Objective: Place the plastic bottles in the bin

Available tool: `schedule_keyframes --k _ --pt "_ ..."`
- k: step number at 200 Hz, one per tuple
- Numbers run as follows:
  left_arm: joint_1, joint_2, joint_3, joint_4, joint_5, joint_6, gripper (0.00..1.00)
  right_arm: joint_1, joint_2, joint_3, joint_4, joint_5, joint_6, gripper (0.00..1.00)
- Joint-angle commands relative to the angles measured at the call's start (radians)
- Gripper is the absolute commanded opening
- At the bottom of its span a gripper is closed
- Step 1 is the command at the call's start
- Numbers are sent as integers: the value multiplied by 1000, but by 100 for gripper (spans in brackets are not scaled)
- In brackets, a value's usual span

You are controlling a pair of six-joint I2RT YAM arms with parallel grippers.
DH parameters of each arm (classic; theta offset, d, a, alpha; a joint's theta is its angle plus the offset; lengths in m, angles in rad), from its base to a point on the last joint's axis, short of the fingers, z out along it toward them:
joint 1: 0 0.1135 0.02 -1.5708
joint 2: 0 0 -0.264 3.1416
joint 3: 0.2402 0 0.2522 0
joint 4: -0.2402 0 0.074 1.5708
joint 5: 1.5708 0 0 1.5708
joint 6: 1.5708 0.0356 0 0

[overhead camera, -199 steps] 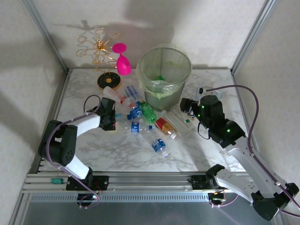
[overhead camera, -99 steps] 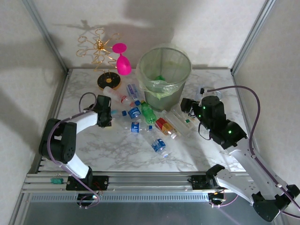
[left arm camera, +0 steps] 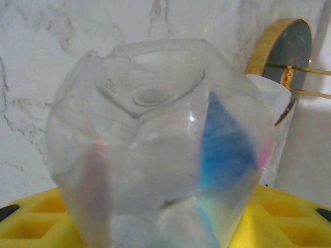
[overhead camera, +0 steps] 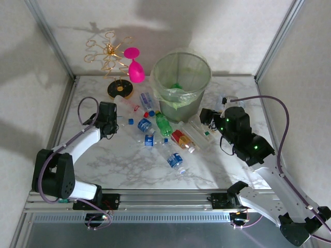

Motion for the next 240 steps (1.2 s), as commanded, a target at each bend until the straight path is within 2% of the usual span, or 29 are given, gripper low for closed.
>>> schedule_keyframes --k 1,48,79,115,139,179,195,219,240 --pt "7 -4 22 -10 -6 127 34 10 -16 13 19 -41 -13 71" --pt "8 -88 20 -10 -64 258 28 10 -11 26 52 -128 -25 73" --pt "-2 -116 62 3 -23 338 26 11 -19 23 97 -242 -61 73" --pt "-56 -177 124 21 7 449 25 11 19 67 103 -364 -105 73" --pt "-105 -211 150 84 90 540 24 9 74 110 100 -482 -128 74" --pt "-154 -199 252 108 292 745 24 11 148 196 105 -582 -147 75" --pt "-173 -209 260 153 363 783 24 10 176 228 105 -618 -153 76" --pt "-207 -217 271 234 492 834 30 9 220 281 87 -657 -171 78" --pt "-226 -217 274 308 588 845 29 8 254 317 94 -723 -166 84"
